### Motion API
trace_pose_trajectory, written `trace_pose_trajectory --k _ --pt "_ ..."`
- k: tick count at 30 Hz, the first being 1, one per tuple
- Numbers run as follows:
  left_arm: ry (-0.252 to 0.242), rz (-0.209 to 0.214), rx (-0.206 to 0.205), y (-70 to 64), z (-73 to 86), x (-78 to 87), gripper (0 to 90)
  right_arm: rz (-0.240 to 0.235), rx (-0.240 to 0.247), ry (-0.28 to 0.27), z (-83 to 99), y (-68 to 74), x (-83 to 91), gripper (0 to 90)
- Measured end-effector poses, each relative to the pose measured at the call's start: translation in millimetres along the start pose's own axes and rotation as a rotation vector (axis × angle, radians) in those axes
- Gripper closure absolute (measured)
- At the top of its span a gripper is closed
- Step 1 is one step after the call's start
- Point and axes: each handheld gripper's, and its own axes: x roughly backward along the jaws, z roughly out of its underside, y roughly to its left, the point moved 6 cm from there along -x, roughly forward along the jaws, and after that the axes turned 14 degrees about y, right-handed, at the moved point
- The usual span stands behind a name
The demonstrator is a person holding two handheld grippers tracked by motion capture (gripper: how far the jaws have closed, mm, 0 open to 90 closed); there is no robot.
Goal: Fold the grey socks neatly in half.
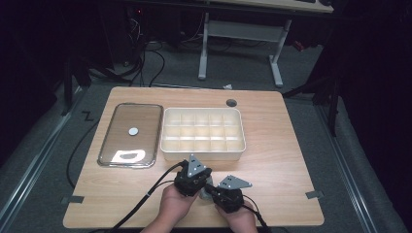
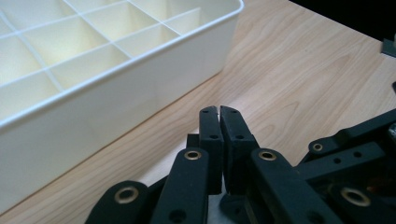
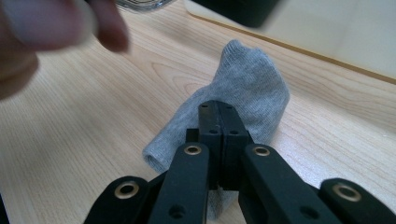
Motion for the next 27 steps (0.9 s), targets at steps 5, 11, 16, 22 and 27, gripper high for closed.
trace_pose_trajectory --k 5,11,16,22,27 --pt "0.039 -0.029 -0.040 -1.9 7.1 -16.1 88.9 -0.002 0.000 0.002 0.2 -0.3 0.0 90.0" --pt "0.045 -0.053 -0.021 12.2 22.6 -17.5 90.0 -0.001 0.000 0.001 0.1 -0.1 -0.1 90.0" --pt "0.020 -0.053 -0.017 18.1 35.0 -20.2 90.0 -0.001 0.002 -0.002 -0.4 0.6 -0.6 90.0" --pt "-0.004 -0.058 -0.017 16.2 39.4 -20.3 90.0 -0.003 0.041 -0.091 -5.6 10.0 19.4 90.0" --pt "-0.008 -0.053 -0.023 16.0 40.3 -20.7 90.0 -0.017 0.083 -0.045 -2.5 24.2 15.4 89.2"
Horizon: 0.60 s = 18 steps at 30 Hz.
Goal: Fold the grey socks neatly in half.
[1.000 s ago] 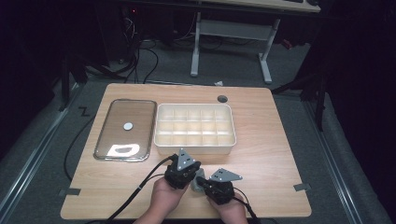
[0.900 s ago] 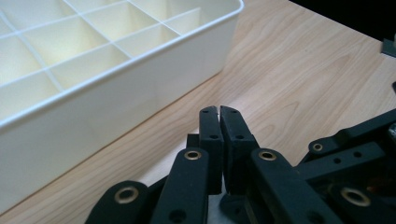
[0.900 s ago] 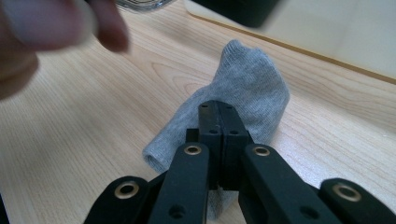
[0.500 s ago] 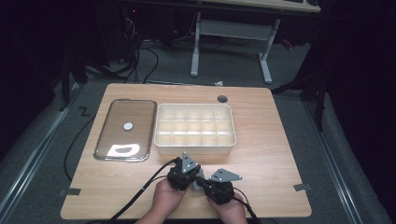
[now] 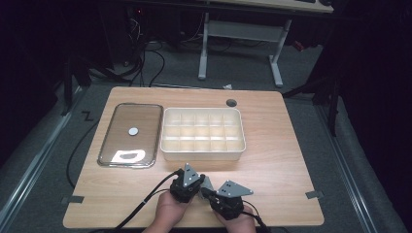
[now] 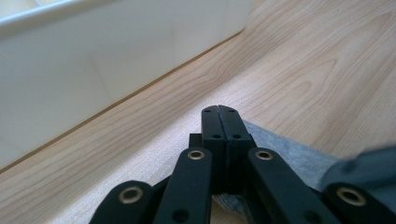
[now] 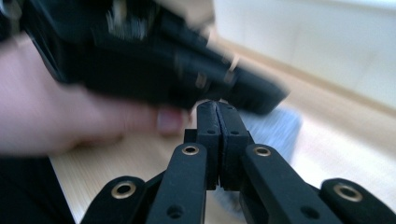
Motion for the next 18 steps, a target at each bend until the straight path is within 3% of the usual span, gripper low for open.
trace_pose_trajectory --k 2,9,12,15,18 --pt "-0.001 0.000 -0.003 0.1 0.8 0.3 90.0 -0.006 -0.011 0.041 7.2 0.2 -9.1 89.1" --pt "-0.038 0.007 0.010 0.9 5.3 0.4 90.0 -0.014 -0.014 0.056 10.2 -0.1 -11.7 89.8" --pt "-0.044 0.004 0.019 0.2 5.4 0.5 90.0 -0.018 -0.026 0.031 7.6 -1.6 -4.1 80.6" --pt "-0.043 0.005 0.023 0.6 5.1 0.4 90.0 -0.013 -0.087 -0.008 4.4 -11.0 7.0 74.6" --pt "-0.044 0.006 0.024 0.2 5.1 0.5 90.0 0.003 -0.148 -0.009 4.9 -22.3 9.1 65.8"
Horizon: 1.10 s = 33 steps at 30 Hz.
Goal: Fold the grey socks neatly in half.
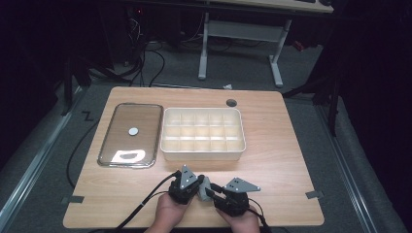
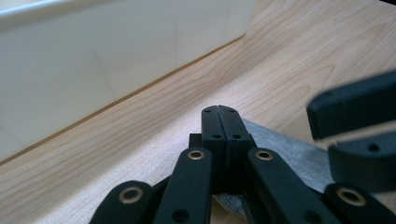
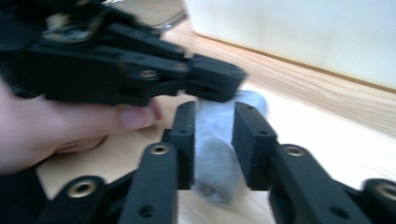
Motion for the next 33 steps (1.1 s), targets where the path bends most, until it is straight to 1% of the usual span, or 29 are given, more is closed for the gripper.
trace_pose_trajectory --k 2,3,4,8,10,12,13,19,21,24,25,27,30,32,33 --pt "0.001 -0.001 0.000 0.0 0.1 0.1 90.0 0.000 -0.020 0.003 -0.5 -2.7 0.0 57.5" --pt "0.001 -0.001 0.001 0.1 0.0 0.2 90.0 -0.004 -0.039 0.012 -0.6 -3.6 -0.7 54.4" --pt "0.003 -0.001 0.003 0.4 0.0 0.2 90.0 -0.026 -0.063 0.018 -0.5 -4.1 -3.3 50.2" --pt "0.004 0.002 0.004 0.7 0.0 0.4 90.0 -0.025 -0.073 0.032 -0.3 -3.5 -6.3 48.2" --pt "0.006 0.004 0.005 0.8 0.0 0.5 90.0 -0.020 -0.089 0.050 0.1 -4.3 -9.4 46.3" --pt "0.007 0.006 0.004 0.7 0.1 0.8 90.0 -0.023 -0.103 0.075 1.4 -5.1 -13.1 46.3" --pt "0.007 0.006 0.003 0.7 0.1 0.9 90.0 -0.035 -0.111 0.091 2.0 -5.5 -15.6 46.3" --pt "0.012 0.006 0.004 2.4 0.7 2.6 90.0 -0.054 -0.139 0.131 2.8 -6.4 -21.7 45.9" --pt "0.011 0.010 0.016 4.9 0.9 5.1 87.6 -0.064 -0.138 0.137 3.1 -6.9 -22.6 46.5" --pt "0.003 0.033 0.038 9.5 2.3 11.5 80.1 -0.079 -0.137 0.147 3.3 -5.9 -23.0 49.3" --pt "0.001 0.037 0.048 11.0 3.3 13.1 79.4 -0.084 -0.137 0.149 3.2 -5.3 -23.1 50.5" --pt "-0.002 0.037 0.053 12.8 5.5 16.3 78.7 -0.080 -0.124 0.144 2.5 -4.3 -23.1 52.1" --pt "0.002 0.041 0.052 13.7 8.6 20.0 77.4 -0.090 -0.126 0.150 2.2 -3.6 -23.8 52.2" --pt "0.000 0.062 0.054 13.4 12.2 25.3 76.7 -0.100 -0.123 0.153 2.3 -3.0 -24.4 52.3" --pt "-0.002 0.064 0.055 13.5 13.6 27.2 76.1 -0.104 -0.114 0.155 2.5 -2.2 -24.7 52.4"
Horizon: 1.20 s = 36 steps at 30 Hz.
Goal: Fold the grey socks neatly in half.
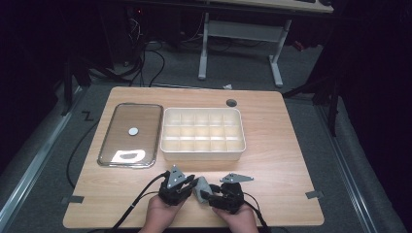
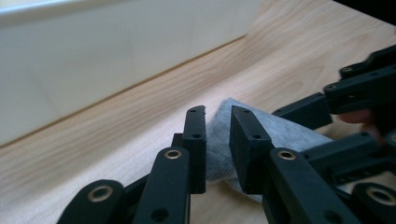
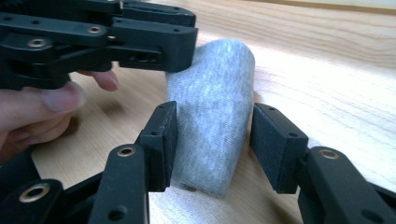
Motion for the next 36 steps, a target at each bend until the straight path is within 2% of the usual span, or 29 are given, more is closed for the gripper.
trace_pose_trajectory --k 3,7,12,18,20,21,23,26,29,31,36 --pt "0.003 0.013 0.015 1.4 6.3 6.5 74.9 -0.012 0.008 0.008 0.6 2.2 -1.7 52.3" --pt "0.010 0.014 0.009 2.4 13.3 14.2 72.5 -0.016 0.038 0.023 0.2 7.9 -4.8 55.0" --pt "0.031 0.008 -0.010 2.7 20.4 17.2 70.6 0.026 0.104 0.031 -0.9 16.2 -5.9 60.7" --pt "0.041 0.010 -0.022 3.0 24.3 16.1 71.8 0.018 0.121 0.055 -2.7 18.3 -7.3 61.6" --pt "0.045 0.008 -0.025 2.4 25.7 14.5 72.8 0.019 0.125 0.064 -3.3 18.7 -8.1 60.1" --pt "0.046 0.008 -0.027 2.3 26.2 14.0 73.1 0.010 0.132 0.089 -3.0 19.5 -12.2 58.2" --pt "0.047 0.008 -0.026 2.5 27.0 13.7 73.1 0.016 0.131 0.089 -2.9 20.3 -12.5 58.3" --pt "0.044 0.010 -0.027 3.4 27.5 14.5 72.8 0.026 0.146 0.090 -3.9 21.8 -12.3 62.9" --pt "0.038 0.001 -0.038 5.5 27.7 17.8 71.9 0.029 0.141 0.091 -5.1 21.2 -12.1 63.9" --pt "0.031 -0.006 -0.044 8.1 27.3 22.0 70.6 0.046 0.140 0.088 -5.9 21.5 -11.2 66.4" --pt "0.025 -0.077 -0.059 28.2 28.4 39.9 65.5 0.075 0.161 0.053 -6.7 20.3 -7.0 68.2"
